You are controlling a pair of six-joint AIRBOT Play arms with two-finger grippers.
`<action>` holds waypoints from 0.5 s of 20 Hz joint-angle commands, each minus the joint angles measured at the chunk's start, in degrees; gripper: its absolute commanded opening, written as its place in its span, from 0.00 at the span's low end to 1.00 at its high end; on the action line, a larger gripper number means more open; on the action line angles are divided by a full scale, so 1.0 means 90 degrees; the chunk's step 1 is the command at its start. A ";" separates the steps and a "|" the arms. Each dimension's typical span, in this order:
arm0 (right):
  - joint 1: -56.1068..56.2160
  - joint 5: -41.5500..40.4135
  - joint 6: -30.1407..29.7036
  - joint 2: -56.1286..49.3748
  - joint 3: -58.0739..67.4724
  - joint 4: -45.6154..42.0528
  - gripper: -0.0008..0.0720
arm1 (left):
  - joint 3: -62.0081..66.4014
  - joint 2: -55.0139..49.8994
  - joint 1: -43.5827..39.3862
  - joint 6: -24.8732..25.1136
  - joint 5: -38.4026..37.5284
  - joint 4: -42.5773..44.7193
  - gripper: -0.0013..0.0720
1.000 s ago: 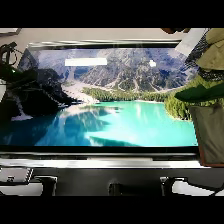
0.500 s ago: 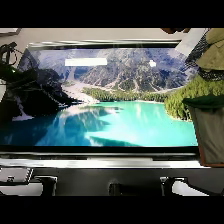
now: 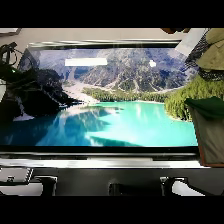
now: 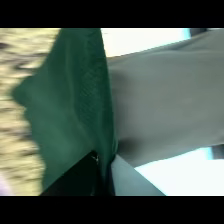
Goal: Fold the clothes and pants, and hang the long-sleeved shirts on hangers.
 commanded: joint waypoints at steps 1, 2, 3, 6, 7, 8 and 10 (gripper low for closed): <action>-0.0005 -0.0699 -0.0546 -0.0007 -0.0767 -0.0503 0.05 | -0.0100 -0.0005 0.0005 0.0000 0.0000 0.0000 0.04; -0.0005 -0.0743 -0.0631 -0.0007 -0.1013 -0.0661 0.05 | -0.0175 -0.0005 0.0005 0.0000 0.0000 0.0002 0.04; -0.0005 -0.0750 -0.0709 -0.0007 -0.1246 -0.0789 0.05 | -0.0243 -0.0005 0.0005 0.0000 0.0000 0.0002 0.04; -0.0005 -0.0794 -0.0792 -0.0007 -0.1751 -0.1122 0.05 | -0.0323 -0.0005 0.0005 0.0000 -0.0002 0.0002 0.04; -0.0005 -0.0801 -0.0835 -0.0007 -0.1860 -0.1205 0.05 | -0.0323 -0.0005 0.0005 0.0000 -0.0002 0.0002 0.04; -0.0005 -0.0799 -0.0891 -0.0007 -0.1945 -0.1307 0.05 | -0.0323 -0.0005 0.0005 0.0000 -0.0002 0.0002 0.04; -0.0005 -0.0801 -0.1022 -0.0007 -0.2072 -0.1540 0.05 | -0.0323 -0.0005 0.0005 0.0000 -0.0002 0.0002 0.04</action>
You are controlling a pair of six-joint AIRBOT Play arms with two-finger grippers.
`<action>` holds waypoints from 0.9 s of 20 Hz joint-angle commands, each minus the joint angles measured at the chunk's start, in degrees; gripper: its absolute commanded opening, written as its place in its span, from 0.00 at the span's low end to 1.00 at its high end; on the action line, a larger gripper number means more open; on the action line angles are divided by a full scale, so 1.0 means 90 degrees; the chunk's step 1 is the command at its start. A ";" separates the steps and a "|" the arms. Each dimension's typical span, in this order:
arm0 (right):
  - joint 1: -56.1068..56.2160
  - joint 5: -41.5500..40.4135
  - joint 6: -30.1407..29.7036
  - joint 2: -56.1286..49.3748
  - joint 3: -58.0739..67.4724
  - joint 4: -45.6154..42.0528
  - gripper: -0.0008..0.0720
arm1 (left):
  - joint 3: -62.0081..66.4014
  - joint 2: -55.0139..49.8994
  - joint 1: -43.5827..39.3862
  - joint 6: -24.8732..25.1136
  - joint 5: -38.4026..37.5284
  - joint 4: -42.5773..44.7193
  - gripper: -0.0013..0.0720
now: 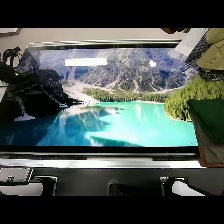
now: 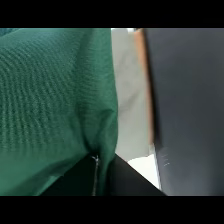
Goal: Fold the clothes and pants, and hang the long-sleeved shirts on hangers.
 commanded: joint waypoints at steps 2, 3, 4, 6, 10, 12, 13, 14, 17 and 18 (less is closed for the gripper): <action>-0.0005 -0.0172 -0.0362 -0.0002 -0.0389 -0.0624 0.05 | -0.0019 -0.0005 0.0005 0.0002 0.0000 0.0000 0.04; -0.0005 -0.0223 -0.0413 -0.0002 -0.0437 -0.0675 0.05 | -0.0019 -0.0005 0.0005 0.0002 0.0000 0.0000 0.04; -0.0005 -0.0231 -0.0481 -0.0002 -0.0471 -0.0687 0.05 | -0.0019 -0.0005 0.0005 0.0002 0.0000 0.0000 0.04; -0.0005 -0.0255 -0.0500 -0.0002 -0.0500 -0.0682 0.05 | -0.0019 -0.0005 0.0005 0.0002 0.0000 0.0000 0.04; -0.0005 -0.0318 -0.0542 -0.0002 -0.0505 -0.0721 0.12 | -0.0019 -0.0005 0.0005 0.0002 0.0000 0.0000 0.04; -0.0005 -0.0367 -0.0578 -0.0002 -0.0505 -0.0719 0.54 | -0.0019 -0.0005 0.0005 0.0002 0.0002 0.0000 0.04; -0.0005 -0.0330 -0.0702 0.0002 -0.0503 -0.0719 0.70 | -0.0019 -0.0005 0.0005 0.0002 0.0002 0.0002 0.04; -0.0002 -0.0155 -0.0857 0.0027 -0.0503 -0.0682 0.66 | -0.0022 -0.0005 0.0005 0.0002 0.0002 0.0002 0.04; -0.0002 0.1239 -0.1547 0.0272 -0.0301 0.0100 0.65 | -0.0022 -0.0005 0.0005 0.0002 0.0027 0.0005 0.04; 0.0010 0.1967 -0.2072 0.0374 -0.0180 0.0680 0.53 | -0.0022 -0.0005 0.0005 0.0002 0.0063 0.0002 0.04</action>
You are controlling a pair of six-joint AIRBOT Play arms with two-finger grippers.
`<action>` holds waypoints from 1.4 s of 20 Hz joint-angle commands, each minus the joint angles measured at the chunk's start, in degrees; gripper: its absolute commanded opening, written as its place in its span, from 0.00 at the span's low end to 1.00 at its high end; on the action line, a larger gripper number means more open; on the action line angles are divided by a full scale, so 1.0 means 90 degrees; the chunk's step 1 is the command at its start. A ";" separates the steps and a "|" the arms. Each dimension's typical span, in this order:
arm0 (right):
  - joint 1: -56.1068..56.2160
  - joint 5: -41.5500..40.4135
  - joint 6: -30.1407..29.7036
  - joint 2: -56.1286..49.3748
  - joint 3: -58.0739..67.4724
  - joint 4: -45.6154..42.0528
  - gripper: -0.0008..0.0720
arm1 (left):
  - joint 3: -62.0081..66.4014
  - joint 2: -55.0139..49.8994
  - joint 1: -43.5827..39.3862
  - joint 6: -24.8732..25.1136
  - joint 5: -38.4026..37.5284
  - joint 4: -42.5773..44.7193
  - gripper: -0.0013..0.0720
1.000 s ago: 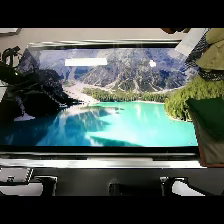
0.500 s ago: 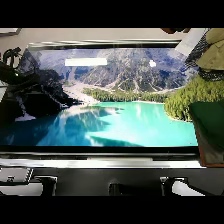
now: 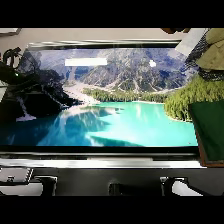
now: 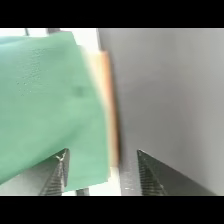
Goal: Fold the clothes and pants, and hang the long-sleeved shirts on hangers.
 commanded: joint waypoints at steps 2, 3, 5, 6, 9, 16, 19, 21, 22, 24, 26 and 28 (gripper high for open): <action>0.0024 0.2822 -0.2130 0.0389 0.0359 0.2618 0.43 | -0.0002 -0.0002 0.0005 0.0002 0.0134 0.0002 0.04; 0.0153 0.3196 -0.2693 0.0459 0.0403 0.3359 0.42 | -0.0002 0.0005 -0.0002 0.0002 0.0202 0.0002 0.04; 0.0794 0.3177 -0.3519 0.0529 0.0408 0.3925 0.35 | -0.0107 0.0087 -0.0051 0.0104 0.0372 0.0005 0.04; 0.1287 0.2946 -0.3837 0.0532 0.0406 0.3949 0.25 | -0.0253 0.0187 -0.0100 0.0197 0.0493 0.0005 0.04; 0.2885 0.2453 -0.4221 0.0534 0.0406 0.3910 0.06 | -0.1124 0.0804 -0.0277 0.0316 0.1054 0.0002 0.04; 0.5115 0.2465 -0.4498 0.0532 0.0406 0.3582 0.05 | -0.2732 0.2030 -0.0549 0.0597 0.1496 0.0126 0.04; 0.5207 0.2268 -0.4493 0.0532 0.0406 0.3660 0.05 | -0.2756 0.2023 -0.0551 0.0600 0.1321 0.0119 0.04; 0.5207 0.2302 -0.4493 0.0532 0.0406 0.3611 0.05 | -0.2756 0.2023 -0.0551 0.0600 0.1319 0.0119 0.04; 0.5207 0.2302 -0.4493 0.0534 0.0406 0.3611 0.05 | -0.2756 0.2023 -0.0551 0.0597 0.1319 0.0119 0.04; 0.5207 0.2302 -0.4493 0.0532 0.0406 0.3611 0.05 | -0.2756 0.2023 -0.0551 0.0600 0.1321 0.0119 0.04; 0.5207 0.2302 -0.4493 0.0532 0.0406 0.3611 0.05 | -0.2756 0.2023 -0.0551 0.0600 0.1319 0.0119 0.04; 0.5207 0.2302 -0.4493 0.0532 0.0406 0.3611 0.05 | -0.2756 0.2023 -0.0551 0.0600 0.1319 0.0119 0.04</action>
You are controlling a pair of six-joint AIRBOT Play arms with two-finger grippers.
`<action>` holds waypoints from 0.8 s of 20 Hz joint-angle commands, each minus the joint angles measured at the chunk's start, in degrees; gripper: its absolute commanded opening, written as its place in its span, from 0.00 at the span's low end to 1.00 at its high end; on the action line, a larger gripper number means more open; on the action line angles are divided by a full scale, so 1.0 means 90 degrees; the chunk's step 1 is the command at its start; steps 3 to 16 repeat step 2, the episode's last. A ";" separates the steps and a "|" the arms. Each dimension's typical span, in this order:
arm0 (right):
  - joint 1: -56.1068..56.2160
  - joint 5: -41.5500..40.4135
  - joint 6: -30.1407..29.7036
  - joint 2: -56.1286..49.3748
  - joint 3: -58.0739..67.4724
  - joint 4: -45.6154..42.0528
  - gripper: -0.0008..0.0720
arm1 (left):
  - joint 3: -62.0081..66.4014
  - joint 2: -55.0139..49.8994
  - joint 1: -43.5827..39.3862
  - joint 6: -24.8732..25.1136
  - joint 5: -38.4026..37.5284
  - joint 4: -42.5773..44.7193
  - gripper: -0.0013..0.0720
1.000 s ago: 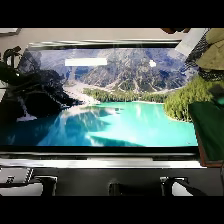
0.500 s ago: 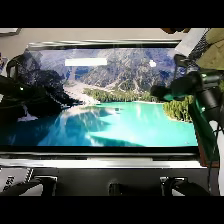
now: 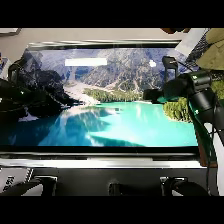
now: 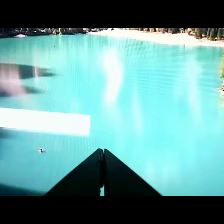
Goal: Fold the clothes and pants, and hang the long-sleeved shirts on hangers.
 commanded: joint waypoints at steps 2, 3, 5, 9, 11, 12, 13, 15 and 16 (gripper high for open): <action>0.0017 0.0000 -0.0012 0.0002 0.0007 0.0012 0.05 | -0.0010 0.0007 -0.0002 0.0005 -0.0005 0.0005 0.04; 0.0017 0.0000 -0.0012 0.0002 0.0007 0.0012 0.05 | -0.0010 0.0007 -0.0002 0.0005 -0.0005 0.0005 0.04; 0.0017 0.0000 -0.0012 0.0002 0.0007 0.0012 0.05 | -0.0010 0.0007 -0.0002 0.0005 -0.0005 0.0005 0.04; 0.0017 0.0000 -0.0012 0.0002 0.0007 0.0012 0.05 | -0.0010 0.0007 -0.0002 0.0005 -0.0005 0.0005 0.04; 0.0017 0.0000 -0.0012 0.0002 0.0007 0.0012 0.05 | -0.0010 0.0007 -0.0002 0.0005 -0.0005 0.0005 0.04; 0.0017 0.0000 -0.0012 0.0002 0.0007 0.0012 0.05 | -0.0010 0.0007 -0.0002 0.0005 -0.0005 0.0005 0.04; 0.0017 0.0000 -0.0012 0.0002 0.0007 0.0012 0.05 | -0.0010 0.0007 -0.0002 0.0005 -0.0005 0.0005 0.04; 0.0017 0.0000 -0.0012 0.0002 0.0007 0.0012 0.05 | -0.0010 0.0007 -0.0002 0.0005 -0.0005 0.0005 0.04; 0.0017 0.0000 -0.0012 0.0002 0.0007 0.0012 0.05 | -0.0010 0.0007 -0.0002 0.0005 -0.0005 0.0005 0.04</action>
